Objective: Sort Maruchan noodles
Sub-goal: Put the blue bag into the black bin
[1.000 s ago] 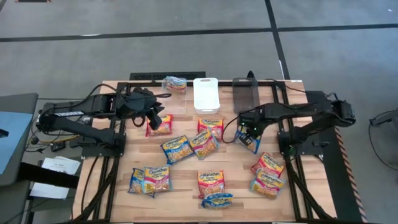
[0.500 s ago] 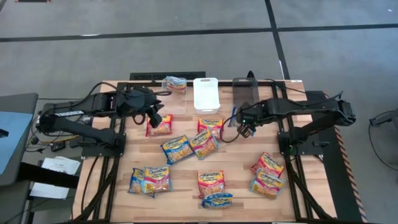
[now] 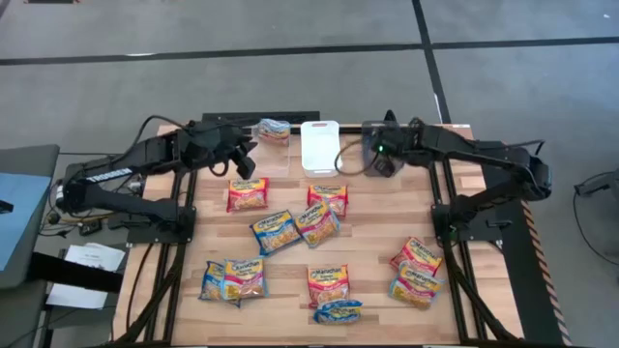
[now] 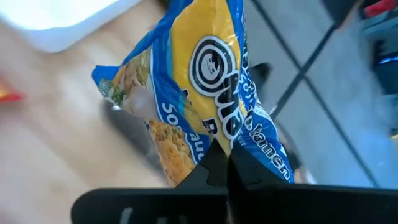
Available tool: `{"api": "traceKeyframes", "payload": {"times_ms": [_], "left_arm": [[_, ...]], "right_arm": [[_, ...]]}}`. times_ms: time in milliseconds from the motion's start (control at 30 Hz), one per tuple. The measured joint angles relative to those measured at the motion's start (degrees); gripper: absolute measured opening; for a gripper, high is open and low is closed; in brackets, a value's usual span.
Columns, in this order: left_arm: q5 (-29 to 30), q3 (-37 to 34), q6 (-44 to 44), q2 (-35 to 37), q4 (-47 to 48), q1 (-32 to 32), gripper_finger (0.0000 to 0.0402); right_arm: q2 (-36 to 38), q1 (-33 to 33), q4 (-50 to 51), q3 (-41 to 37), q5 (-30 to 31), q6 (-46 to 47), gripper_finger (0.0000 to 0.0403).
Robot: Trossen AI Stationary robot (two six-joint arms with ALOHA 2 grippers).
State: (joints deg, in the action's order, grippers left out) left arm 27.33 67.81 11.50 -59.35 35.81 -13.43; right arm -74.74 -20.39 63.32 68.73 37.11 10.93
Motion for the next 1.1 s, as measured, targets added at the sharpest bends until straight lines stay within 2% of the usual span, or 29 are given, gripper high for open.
{"api": "traceKeyframes", "payload": {"times_ms": [233, 433, 700, 1100], "left_arm": [[-0.02, 0.00, -0.74, -0.02, -1.73, -3.06, 0.0087], [-0.07, 0.00, -0.71, -0.02, -2.51, -4.50, 0.0087], [-0.07, 0.00, -0.54, -0.02, -2.91, -6.37, 0.0087], [-0.04, 0.00, -0.36, -0.01, -2.97, -7.89, 0.0087]], "right_arm": [[-0.26, -8.84, -11.06, 0.00, 1.86, -17.03, 0.0004], [-2.64, -15.01, -16.94, 0.02, 0.73, -24.47, 0.0004], [-9.06, -19.26, -21.39, 0.00, -1.82, -26.46, 0.0004], [-17.93, -20.27, -23.39, 0.00, -2.52, -25.91, 0.0004]]}}
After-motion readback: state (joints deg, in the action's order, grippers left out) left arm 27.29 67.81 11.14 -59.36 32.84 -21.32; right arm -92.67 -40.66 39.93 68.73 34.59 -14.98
